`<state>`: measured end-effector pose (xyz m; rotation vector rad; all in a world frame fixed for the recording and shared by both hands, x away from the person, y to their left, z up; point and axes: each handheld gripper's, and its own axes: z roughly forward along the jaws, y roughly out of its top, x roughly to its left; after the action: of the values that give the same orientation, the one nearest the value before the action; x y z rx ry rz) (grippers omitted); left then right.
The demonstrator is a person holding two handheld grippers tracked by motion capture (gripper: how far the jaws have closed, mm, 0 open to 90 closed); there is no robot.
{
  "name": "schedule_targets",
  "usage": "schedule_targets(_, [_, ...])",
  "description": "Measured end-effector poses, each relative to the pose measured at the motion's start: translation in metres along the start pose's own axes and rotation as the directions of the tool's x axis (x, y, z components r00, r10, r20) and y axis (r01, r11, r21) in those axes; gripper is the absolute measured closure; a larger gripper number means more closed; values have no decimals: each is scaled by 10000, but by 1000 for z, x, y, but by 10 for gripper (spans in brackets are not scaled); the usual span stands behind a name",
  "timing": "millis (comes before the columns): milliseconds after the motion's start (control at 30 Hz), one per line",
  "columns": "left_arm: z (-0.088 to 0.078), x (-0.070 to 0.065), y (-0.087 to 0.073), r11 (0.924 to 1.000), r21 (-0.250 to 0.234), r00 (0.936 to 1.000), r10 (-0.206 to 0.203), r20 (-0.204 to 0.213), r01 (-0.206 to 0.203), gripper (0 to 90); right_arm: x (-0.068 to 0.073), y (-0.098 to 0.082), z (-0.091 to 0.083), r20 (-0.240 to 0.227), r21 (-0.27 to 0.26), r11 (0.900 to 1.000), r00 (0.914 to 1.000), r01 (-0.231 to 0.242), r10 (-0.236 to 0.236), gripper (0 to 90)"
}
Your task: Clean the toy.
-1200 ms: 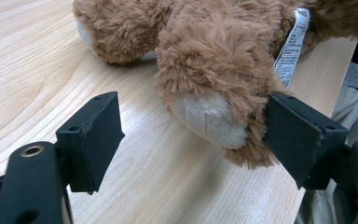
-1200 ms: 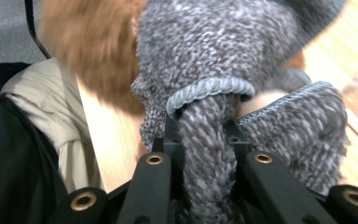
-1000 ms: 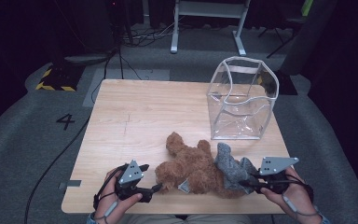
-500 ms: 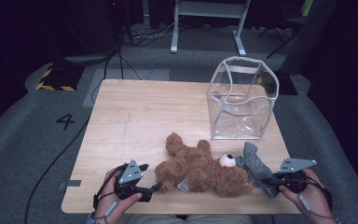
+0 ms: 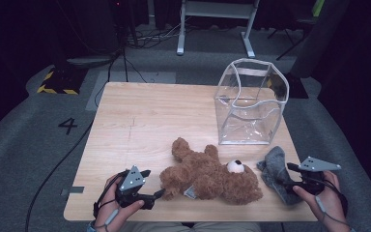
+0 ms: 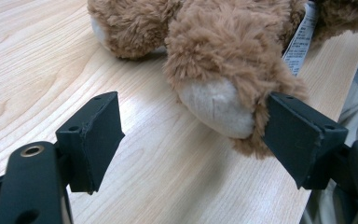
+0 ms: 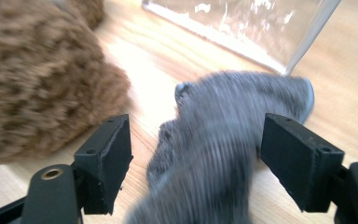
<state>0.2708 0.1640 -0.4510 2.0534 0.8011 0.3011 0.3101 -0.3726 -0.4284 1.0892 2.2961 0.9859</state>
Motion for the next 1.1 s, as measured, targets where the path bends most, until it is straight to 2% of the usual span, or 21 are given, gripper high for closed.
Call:
schedule_targets(67, [-1,-1,0,10000,-38,10000,-17,85,18,202,5,1,-9,-10,-448,9987,9997,250,-250,253])
schedule_targets(100, [-2,-2,1,9999,-110,9999,13,113,-11,195,15,1,-17,-434,-714,9959,9973,557,-588,246])
schedule_targets(133, [-2,-2,1,9999,-110,9999,13,113,-11,193,15,1,-17,-434,-714,9959,9973,557,-588,246])
schedule_targets(167, [-2,-4,1,9999,-135,9999,5,150,-3,191,26,-2,-19,-1003,-930,9933,9920,679,-772,238])
schedule_targets(200, [-2,-4,1,9999,-135,9999,5,150,-3,189,26,-2,-19,-1003,-930,9933,9920,679,-772,238])
schedule_targets(233, [-2,-6,2,9998,-204,9998,31,184,-27,189,36,-4,-18,-1484,-983,9914,9838,867,-1007,218])
schedule_targets(267, [-2,-6,2,9998,-204,9998,31,184,-27,188,36,-4,-18,-1484,-983,9914,9838,867,-1007,218])
schedule_targets(333, [0,-9,3,9993,-334,9993,158,324,-147,179,53,-7,-13,-1973,-1044,9857,9687,1321,-1508,215])
schedule_targets(400, [1,-10,3,9988,-452,9991,196,369,-180,175,56,-6,-12,-2075,-1088,9848,9657,1356,-1559,211])
schedule_targets(433, [3,-13,4,9983,-530,9993,244,291,-229,175,65,-5,-7,-2363,-1293,9805,9557,1483,-1757,205])
schedule_targets(567, [7,-14,4,9986,-533,9997,36,246,-22,181,74,-4,0,-2497,-1311,9767,9477,1702,-1986,195])
schedule_targets(600, [8,-15,4,9988,-495,9997,25,243,-13,184,80,-4,5,-2643,-1363,9744,9414,1786,-2095,195])
schedule_targets(667, [11,-14,3,9992,-395,9996,56,259,-46,185,83,-4,8,-2658,-1373,9723,9386,1890,-2199,195])
schedule_targets(700, [14,-15,2,9994,-329,9995,140,286,-131,187,87,-5,15,-2743,-1279,9699,9324,2071,-2352,195])
schedule_targets(767, [18,-16,2,9992,-319,9993,239,278,-230,188,90,-6,23,-2844,-1304,9679,9271,2148,-2440,201])
schedule_targets(800, [20,-16,3,9991,-315,9991,301,313,-291,193,91,-6,26,-2754,-1328,9641,9259,2298,-2586,244])
schedule_targets(867, [24,-16,3,9989,-328,9984,362,427,-348,250,92,-4,26,-2393,-1304,9516,9226,2782,-3025,446])
schedule_targets(933, [26,-15,4,9991,-268,9983,354,454,-342,337,87,0,22,-2409,-1454,9505,9220,2745,-3031,559])
schedule_targets(1000, [26,-15,4,9996,-165,9982,237,554,-228,441,85,1,18,-2428,-1562,9526,9247,2610,-2932,634])
schedule_targets(1067, [26,-15,5,9997,-181,9982,181,577,-171,547,84,2,17,-2382,-1680,9481,9222,2699,-3048,668])
schedule_targets(1100, [24,-15,5,9999,-81,9981,93,607,-88,547,84,2,16,-2372,-1724,9475,9223,2691,-3051,697])
